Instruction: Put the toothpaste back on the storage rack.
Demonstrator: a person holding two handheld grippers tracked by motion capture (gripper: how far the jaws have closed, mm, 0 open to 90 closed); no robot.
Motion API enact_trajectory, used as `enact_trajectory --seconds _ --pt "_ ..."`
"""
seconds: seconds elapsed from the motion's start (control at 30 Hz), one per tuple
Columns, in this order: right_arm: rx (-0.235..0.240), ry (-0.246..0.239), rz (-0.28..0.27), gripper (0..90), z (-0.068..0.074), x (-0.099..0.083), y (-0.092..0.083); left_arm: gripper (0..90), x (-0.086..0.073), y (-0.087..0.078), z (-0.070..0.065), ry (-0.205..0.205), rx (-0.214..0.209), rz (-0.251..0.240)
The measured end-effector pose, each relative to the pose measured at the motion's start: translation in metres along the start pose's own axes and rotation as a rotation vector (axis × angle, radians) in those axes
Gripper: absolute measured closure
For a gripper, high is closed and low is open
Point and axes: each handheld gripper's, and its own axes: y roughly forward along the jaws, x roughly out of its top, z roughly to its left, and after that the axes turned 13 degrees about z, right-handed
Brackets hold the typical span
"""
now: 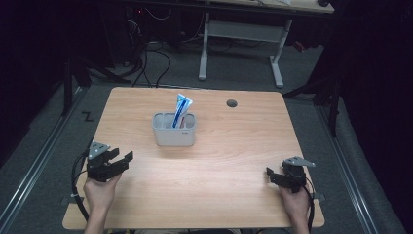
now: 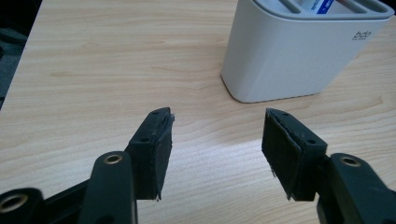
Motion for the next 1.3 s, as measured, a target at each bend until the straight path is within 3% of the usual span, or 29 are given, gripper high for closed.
enact_trajectory --seconds 0.63,1.3 --pt "-0.001 0.000 0.000 28.4 0.000 0.000 0.000 43.1 -0.020 0.015 0.010 -0.042 0.038 0.039" --pt "-0.001 0.000 0.000 28.4 0.000 0.000 0.000 42.1 -0.030 0.042 0.012 -0.014 0.106 0.097"
